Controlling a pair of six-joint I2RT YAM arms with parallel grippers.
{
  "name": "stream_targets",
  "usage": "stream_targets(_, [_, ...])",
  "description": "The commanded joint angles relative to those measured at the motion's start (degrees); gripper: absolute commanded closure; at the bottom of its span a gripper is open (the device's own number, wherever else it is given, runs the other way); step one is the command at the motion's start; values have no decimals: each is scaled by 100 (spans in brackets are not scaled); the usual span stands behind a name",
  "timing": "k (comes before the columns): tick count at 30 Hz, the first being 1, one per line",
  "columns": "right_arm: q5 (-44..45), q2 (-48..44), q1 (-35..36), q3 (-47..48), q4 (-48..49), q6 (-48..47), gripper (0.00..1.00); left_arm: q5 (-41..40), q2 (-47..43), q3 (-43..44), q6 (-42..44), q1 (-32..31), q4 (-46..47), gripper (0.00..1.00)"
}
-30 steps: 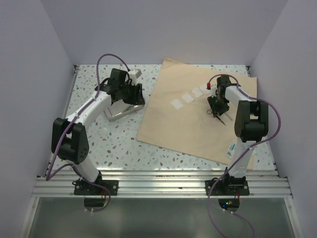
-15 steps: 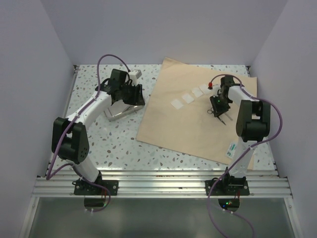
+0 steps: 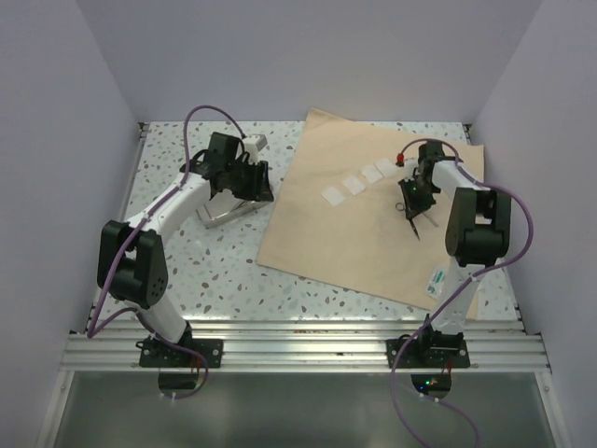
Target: Prepare the surgical pack
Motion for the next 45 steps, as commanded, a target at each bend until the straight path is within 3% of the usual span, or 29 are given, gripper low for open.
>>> stream_targets(1, [122, -265, -44, 374, -251, 653, 100, 268, -78, 4, -268, 0, 308, 50])
stream_targets(7, [-721, -765, -18, 173, -173, 1734, 100, 654, -25, -4, -873, -8, 668, 44])
stream_targets(12, [-1722, -1327, 245, -345, 748, 3288, 100, 1278, -112, -390, -1612, -34, 1676, 42])
stream_targets(18, [-1383, -2022, 1535, -1162, 2558, 5475, 100, 1656, -104, -786, -2570, -368, 2698, 41])
stream_targets(21, [-1215, -2102, 2062, -1173, 2930, 6155, 100, 1639, -16, -752, -2738, -518, 2839, 41])
stream_targets(27, [-881, -2093, 2609, -1049, 3053, 6552, 100, 1437, 45, -743, -2809, -764, 2822, 41])
stream_targets(38, [-1065, -2208, 2882, -1040, 3132, 6860, 100, 1103, 353, -646, -2545, -931, 2488, 46])
stream_targets(44, [-1074, -2172, 3005, -988, 3185, 6948, 100, 1226, 617, -427, -2484, -940, 2435, 59])
stream_targets(45, [-1091, -2164, 3005, -979, 3185, 6948, 100, 1234, 643, -383, -2466, -931, 2444, 67])
